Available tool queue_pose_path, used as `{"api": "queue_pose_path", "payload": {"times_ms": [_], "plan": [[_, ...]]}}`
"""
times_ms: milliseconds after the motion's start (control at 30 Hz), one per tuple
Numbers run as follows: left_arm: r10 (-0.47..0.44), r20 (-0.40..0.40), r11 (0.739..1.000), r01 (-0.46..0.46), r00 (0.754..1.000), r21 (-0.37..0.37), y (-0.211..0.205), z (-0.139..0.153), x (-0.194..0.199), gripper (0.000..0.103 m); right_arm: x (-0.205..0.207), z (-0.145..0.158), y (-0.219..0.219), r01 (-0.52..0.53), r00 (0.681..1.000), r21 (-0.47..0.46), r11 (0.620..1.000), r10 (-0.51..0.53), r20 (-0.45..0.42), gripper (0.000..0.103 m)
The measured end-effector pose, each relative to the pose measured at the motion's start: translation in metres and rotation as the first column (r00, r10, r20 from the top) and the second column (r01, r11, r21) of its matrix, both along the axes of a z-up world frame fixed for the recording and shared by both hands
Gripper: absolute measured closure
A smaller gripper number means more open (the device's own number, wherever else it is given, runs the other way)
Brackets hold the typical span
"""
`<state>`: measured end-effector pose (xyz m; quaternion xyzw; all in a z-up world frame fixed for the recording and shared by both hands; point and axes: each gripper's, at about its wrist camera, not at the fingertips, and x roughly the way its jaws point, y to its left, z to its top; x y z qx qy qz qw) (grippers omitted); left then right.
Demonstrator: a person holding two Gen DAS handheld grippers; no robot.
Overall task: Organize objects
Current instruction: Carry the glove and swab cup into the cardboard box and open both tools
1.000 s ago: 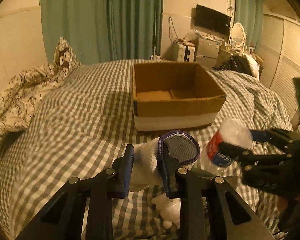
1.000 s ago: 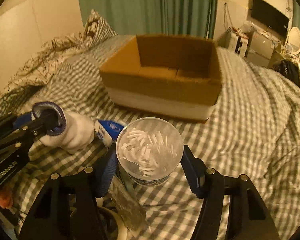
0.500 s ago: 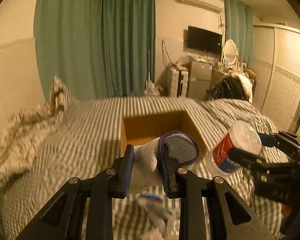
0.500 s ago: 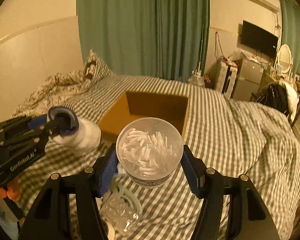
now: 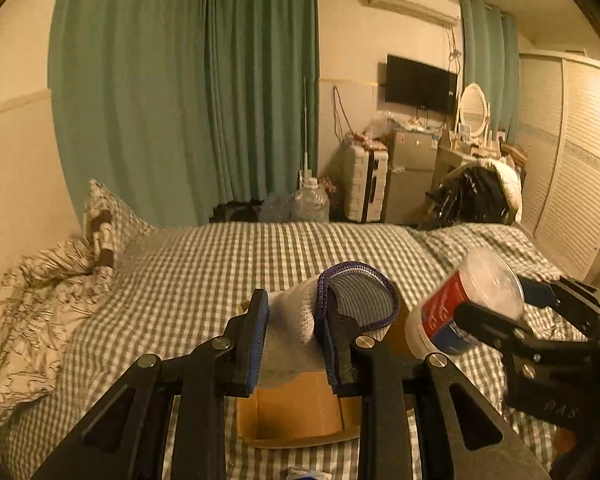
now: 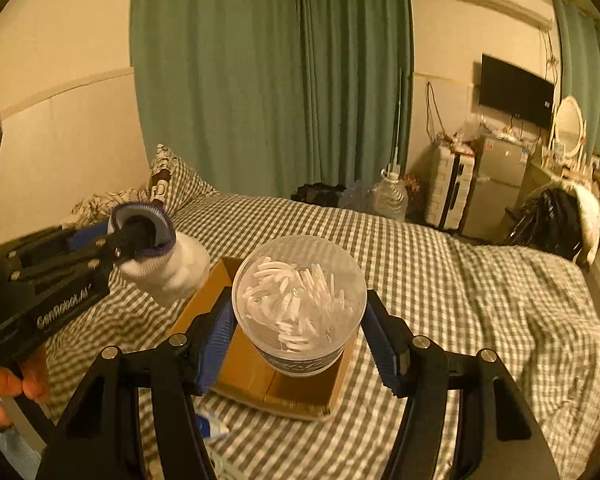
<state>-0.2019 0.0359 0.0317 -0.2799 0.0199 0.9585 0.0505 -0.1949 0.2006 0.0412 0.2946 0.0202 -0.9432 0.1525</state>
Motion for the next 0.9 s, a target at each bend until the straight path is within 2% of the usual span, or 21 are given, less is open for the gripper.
{"api": "queue_pose_path", "payload": {"times_ms": [200, 300, 400, 533, 600, 633, 667, 733, 833, 900], "plan": [[-0.051, 0.059, 0.999, 0.050, 0.997, 0.017, 0.011, -0.043, -0.030, 0.078, -0.050, -0.046, -0.005, -0.014, 0.994, -0.030, 0.999, 0.017, 0.104, 0.042], [-0.065, 0.124, 0.997, 0.060, 0.990, 0.048, 0.005, -0.075, -0.048, 0.078, -0.065, -0.071, -0.004, -0.012, 0.988, -0.037, 0.999, 0.018, 0.155, 0.042], [-0.077, 0.148, 0.997, 0.072, 0.986, 0.040, 0.005, -0.096, -0.055, 0.078, -0.072, -0.092, -0.003, -0.013, 0.982, -0.025, 1.000, 0.017, 0.186, 0.042], [-0.105, 0.174, 0.993, 0.093, 0.979, 0.077, 0.001, -0.103, -0.058, 0.074, -0.079, -0.104, -0.002, -0.011, 0.983, -0.010, 1.000, 0.013, 0.182, 0.041], [-0.103, 0.156, 0.993, 0.091, 0.982, 0.079, 0.000, -0.098, -0.053, 0.061, -0.077, -0.100, 0.000, -0.002, 0.988, -0.003, 1.000, 0.003, 0.155, 0.037], [-0.097, 0.143, 0.994, 0.088, 0.985, 0.072, 0.000, -0.093, -0.049, 0.038, -0.074, -0.096, 0.000, 0.004, 0.991, 0.005, 1.000, -0.005, 0.137, 0.029], [-0.075, 0.127, 0.996, 0.069, 0.989, 0.054, 0.000, -0.088, -0.044, 0.027, -0.071, -0.090, -0.001, 0.011, 0.993, 0.010, 1.000, -0.012, 0.120, 0.025], [-0.054, 0.112, 0.998, 0.050, 0.992, 0.033, -0.003, -0.077, -0.040, 0.015, -0.062, -0.077, 0.003, 0.026, 0.995, 0.006, 1.000, -0.027, 0.094, 0.023], [-0.072, 0.106, 0.996, 0.065, 0.992, 0.068, -0.007, -0.058, -0.025, 0.014, -0.049, -0.054, 0.011, 0.056, 0.995, -0.006, 0.998, -0.055, 0.081, 0.022], [-0.046, 0.096, 0.997, 0.039, 0.994, 0.069, -0.013, -0.043, -0.013, 0.013, -0.034, -0.037, 0.017, 0.070, 0.996, -0.010, 0.998, -0.069, 0.058, 0.022]]}}
